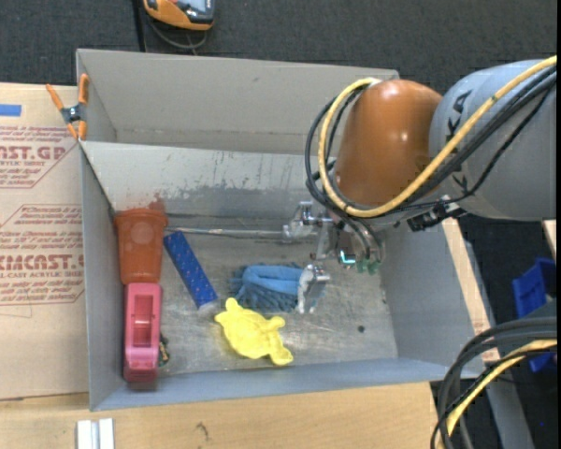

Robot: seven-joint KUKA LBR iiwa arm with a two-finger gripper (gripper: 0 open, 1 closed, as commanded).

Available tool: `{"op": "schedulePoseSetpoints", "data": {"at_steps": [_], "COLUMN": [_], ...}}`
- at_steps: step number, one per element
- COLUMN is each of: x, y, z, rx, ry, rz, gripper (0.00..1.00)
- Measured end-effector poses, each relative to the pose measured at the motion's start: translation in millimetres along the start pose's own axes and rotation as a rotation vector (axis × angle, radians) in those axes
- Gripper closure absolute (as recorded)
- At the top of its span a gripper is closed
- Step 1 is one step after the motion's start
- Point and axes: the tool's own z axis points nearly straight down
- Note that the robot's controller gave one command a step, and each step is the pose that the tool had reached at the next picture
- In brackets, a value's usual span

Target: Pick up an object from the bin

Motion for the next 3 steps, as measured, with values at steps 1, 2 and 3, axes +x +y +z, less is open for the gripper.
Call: {"op": "schedulePoseSetpoints", "data": {"at_steps": [1, 2, 3], "x": [-1.8, -4.3, -5.9], "y": [-0.1, -3.2, -9.5], "z": [-4.1, 36.6, 112.2], "rx": [0.0, -0.001, -0.003], "ry": [-0.008, -0.017, -0.012], "rz": [0.001, 0.039, 0.337], "gripper": [0.0, 0.0, 1.0]}}
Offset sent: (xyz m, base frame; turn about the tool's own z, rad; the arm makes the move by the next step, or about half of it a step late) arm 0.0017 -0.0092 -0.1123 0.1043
